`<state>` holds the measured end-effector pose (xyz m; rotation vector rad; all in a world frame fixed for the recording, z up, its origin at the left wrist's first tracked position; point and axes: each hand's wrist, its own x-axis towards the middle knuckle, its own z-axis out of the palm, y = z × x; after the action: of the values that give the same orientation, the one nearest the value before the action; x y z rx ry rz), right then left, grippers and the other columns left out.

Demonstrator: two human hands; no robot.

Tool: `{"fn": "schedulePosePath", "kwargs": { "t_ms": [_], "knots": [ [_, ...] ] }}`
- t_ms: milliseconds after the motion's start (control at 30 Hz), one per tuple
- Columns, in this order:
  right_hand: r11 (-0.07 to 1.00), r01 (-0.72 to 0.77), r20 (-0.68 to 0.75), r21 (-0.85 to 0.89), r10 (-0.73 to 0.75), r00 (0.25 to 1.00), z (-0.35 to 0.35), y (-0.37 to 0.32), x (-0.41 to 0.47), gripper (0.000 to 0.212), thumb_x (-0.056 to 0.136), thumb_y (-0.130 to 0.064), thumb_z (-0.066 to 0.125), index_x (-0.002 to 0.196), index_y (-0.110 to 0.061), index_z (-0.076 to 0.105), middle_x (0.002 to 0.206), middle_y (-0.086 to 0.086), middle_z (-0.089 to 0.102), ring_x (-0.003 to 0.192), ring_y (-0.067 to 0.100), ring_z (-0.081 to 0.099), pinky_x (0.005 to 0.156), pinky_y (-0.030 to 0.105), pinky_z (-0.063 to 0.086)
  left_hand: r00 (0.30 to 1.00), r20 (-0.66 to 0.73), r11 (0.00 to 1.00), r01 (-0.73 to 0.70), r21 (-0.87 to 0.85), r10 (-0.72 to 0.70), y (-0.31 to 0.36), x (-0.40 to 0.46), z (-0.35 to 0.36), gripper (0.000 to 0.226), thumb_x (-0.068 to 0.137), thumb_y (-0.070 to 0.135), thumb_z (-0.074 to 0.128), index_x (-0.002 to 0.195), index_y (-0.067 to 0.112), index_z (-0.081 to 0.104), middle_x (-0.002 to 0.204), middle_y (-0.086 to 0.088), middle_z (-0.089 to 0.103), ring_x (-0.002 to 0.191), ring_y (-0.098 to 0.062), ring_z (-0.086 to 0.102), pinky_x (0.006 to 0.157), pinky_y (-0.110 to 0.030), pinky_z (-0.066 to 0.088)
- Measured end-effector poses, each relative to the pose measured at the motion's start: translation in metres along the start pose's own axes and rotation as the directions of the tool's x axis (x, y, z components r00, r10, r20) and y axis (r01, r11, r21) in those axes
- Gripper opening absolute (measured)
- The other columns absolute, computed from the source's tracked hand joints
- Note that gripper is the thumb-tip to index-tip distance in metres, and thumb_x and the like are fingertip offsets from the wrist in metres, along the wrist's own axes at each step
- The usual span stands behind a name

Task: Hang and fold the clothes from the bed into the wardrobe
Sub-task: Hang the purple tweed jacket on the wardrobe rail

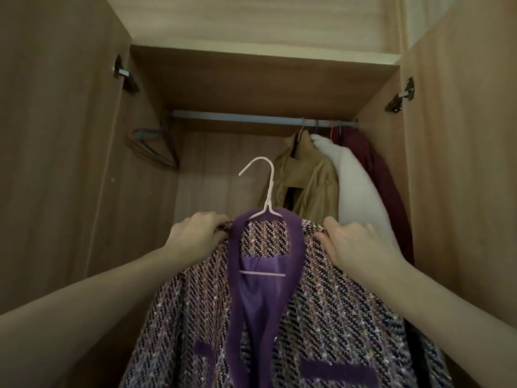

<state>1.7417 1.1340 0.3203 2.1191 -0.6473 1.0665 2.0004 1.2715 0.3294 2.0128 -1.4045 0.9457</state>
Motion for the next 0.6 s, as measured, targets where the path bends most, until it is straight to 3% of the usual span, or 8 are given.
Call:
{"fn": "schedulePosePath", "kwargs": {
  "t_ms": [100,400,533,600],
  "knots": [
    [0.998,-0.057,0.045,-0.012,0.057,0.997,0.017,-0.002,0.022,0.027,0.102,-0.044,0.024,0.09,-0.02,0.027,0.091,0.008,0.065,0.087,0.034,0.064,0.052,0.034,0.028,0.999,-0.034,0.999,0.031,-0.014,-0.031,-0.009,0.037,0.022,0.018,0.094,0.036,0.054,0.111,0.039,0.059,0.116,0.005,0.061,0.106,-0.031,0.059,0.081,-0.04,0.049],
    [0.995,-0.103,-0.122,-0.02,0.099,0.988,0.087,0.014,0.117,0.026,0.101,-0.043,0.03,0.09,-0.02,0.035,0.089,0.013,0.063,0.086,0.038,0.062,0.059,0.037,0.035,0.978,-0.207,1.0,-0.013,0.029,0.018,-0.051,0.161,0.066,0.028,0.093,0.039,0.055,0.12,0.043,0.059,0.123,-0.002,0.063,0.11,-0.035,0.059,0.086,-0.043,0.05],
    [0.99,-0.115,-0.166,-0.087,0.099,0.981,0.107,0.015,0.162,0.027,0.101,-0.042,0.031,0.089,-0.02,0.039,0.078,0.007,0.057,0.077,0.033,0.061,0.059,0.038,0.046,0.968,-0.248,0.999,-0.046,0.01,0.047,-0.072,0.212,0.087,0.024,0.093,0.037,0.056,0.115,0.04,0.062,0.12,-0.003,0.066,0.108,-0.037,0.06,0.084,-0.042,0.049],
    [0.984,-0.142,-0.17,-0.103,0.124,0.978,0.115,0.019,0.185,0.026,0.101,-0.041,0.03,0.088,-0.022,0.04,0.073,0.001,0.048,0.071,0.029,0.056,0.057,0.036,0.044,0.947,-0.318,0.997,-0.064,-0.031,0.051,-0.078,0.235,0.097,0.022,0.093,0.033,0.056,0.114,0.037,0.063,0.119,-0.004,0.067,0.108,-0.036,0.06,0.085,-0.044,0.051]
  ]
}}
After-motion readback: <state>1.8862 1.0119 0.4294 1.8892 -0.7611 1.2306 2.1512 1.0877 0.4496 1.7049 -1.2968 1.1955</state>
